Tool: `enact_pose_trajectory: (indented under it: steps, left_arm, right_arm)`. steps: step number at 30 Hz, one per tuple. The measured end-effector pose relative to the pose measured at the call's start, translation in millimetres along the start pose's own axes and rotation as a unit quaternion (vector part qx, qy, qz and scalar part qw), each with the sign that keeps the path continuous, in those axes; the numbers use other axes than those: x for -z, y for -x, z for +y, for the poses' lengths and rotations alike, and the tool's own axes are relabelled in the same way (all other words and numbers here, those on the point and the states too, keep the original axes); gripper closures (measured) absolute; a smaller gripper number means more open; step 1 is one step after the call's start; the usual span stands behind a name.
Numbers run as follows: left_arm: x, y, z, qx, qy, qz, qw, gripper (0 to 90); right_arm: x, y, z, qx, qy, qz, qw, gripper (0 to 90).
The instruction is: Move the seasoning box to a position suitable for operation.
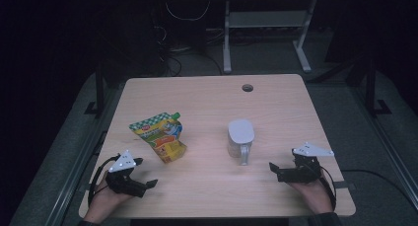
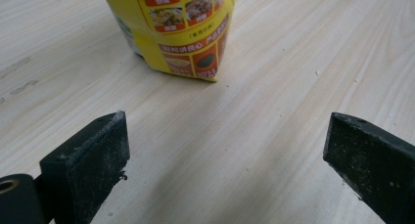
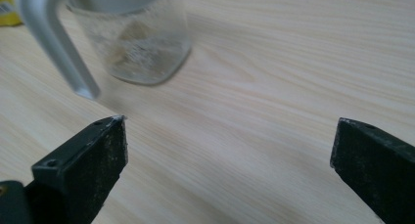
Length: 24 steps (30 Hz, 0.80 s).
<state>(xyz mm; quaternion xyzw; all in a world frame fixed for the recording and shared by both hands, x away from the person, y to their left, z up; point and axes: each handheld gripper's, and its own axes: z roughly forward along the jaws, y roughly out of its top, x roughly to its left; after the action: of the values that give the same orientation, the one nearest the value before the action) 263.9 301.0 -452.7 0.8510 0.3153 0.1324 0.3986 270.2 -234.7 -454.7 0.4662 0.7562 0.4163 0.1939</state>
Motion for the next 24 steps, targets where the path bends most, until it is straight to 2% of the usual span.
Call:
enact_pose_trajectory:
  steps: [5,10,16,23,24]
  left_arm:
    - [1.1,0.2,0.4,0.004,0.005,-0.001,1.0000,2.7]
    - [0.3,0.5,0.5,0.006,0.004,-0.003,1.0000,2.7]
    - [0.2,0.4,0.3,0.009,0.006,-0.007,0.9999,2.7]
    - [0.2,-0.3,0.4,0.010,0.008,-0.009,0.9999,2.7]
    - [0.2,-0.3,0.4,0.010,0.008,-0.009,0.9999,2.7]
  right_arm:
    - [1.8,-11.8,2.9,0.003,0.003,0.006,1.0000,0.1]
    - [-0.1,-16.5,4.0,0.007,0.003,0.014,0.9999,0.1]
    - [-6.8,-30.7,8.7,0.025,0.002,0.027,0.9993,0.2]
    - [-16.9,-41.7,13.7,0.031,-0.006,0.042,0.9986,0.3]
    - [-17.6,-42.7,14.5,0.032,-0.006,0.042,0.9986,3.5]
